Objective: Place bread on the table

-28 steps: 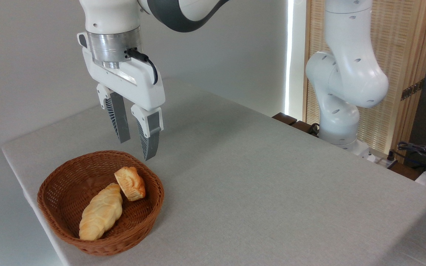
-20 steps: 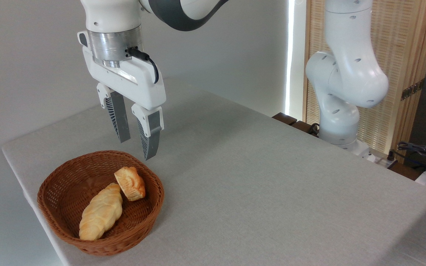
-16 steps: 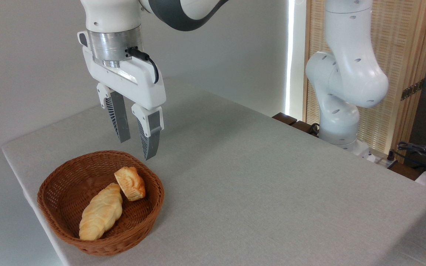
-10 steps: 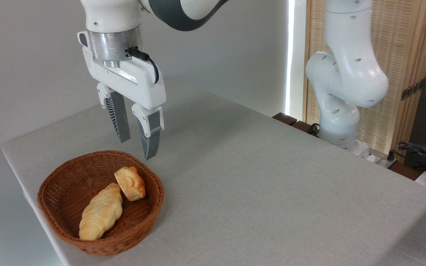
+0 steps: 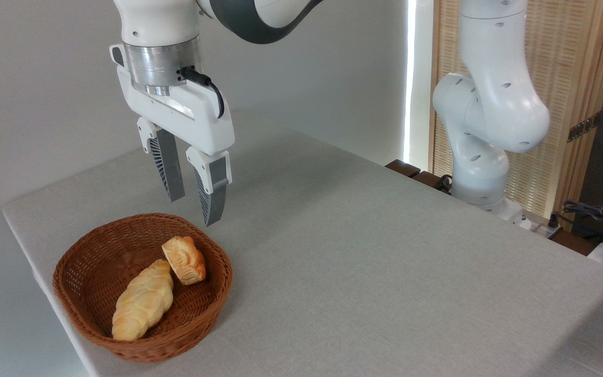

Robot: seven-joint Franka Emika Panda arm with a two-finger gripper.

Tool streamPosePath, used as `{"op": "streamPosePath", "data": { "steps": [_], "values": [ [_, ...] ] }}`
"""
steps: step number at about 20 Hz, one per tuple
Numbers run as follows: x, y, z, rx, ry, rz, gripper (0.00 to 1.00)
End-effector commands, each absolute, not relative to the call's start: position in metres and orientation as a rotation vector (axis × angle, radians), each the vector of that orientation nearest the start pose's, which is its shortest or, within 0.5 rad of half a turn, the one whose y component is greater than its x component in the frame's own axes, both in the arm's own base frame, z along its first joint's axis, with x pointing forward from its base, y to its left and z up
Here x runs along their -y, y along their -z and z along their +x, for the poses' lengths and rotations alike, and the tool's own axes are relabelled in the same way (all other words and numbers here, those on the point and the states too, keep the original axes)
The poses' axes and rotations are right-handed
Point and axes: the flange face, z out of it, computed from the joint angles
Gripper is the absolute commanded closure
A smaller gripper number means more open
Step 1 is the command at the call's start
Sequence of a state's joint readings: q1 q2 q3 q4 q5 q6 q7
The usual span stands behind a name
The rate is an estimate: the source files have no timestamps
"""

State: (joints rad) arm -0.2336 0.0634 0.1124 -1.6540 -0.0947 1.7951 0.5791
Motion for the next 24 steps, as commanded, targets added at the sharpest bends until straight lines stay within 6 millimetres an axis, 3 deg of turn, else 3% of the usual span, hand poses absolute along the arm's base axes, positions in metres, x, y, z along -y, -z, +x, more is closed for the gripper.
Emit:
{"op": "streamPosePath", "data": {
  "steps": [1, 9, 15, 18, 24],
  "values": [
    [0.087, -0.569, 0.582, -1.095, 0.103, -3.02, 0.0],
    [0.126, -0.534, 0.598, -1.176, 0.135, -2.984, 0.0],
    [0.133, -0.496, 0.618, -1.194, 0.136, -2.957, 0.0],
    [0.135, -0.474, 0.623, -1.295, 0.087, -2.914, 0.0],
    [0.15, -0.453, 0.624, -1.359, 0.033, -2.899, 0.0]
  ]
}}
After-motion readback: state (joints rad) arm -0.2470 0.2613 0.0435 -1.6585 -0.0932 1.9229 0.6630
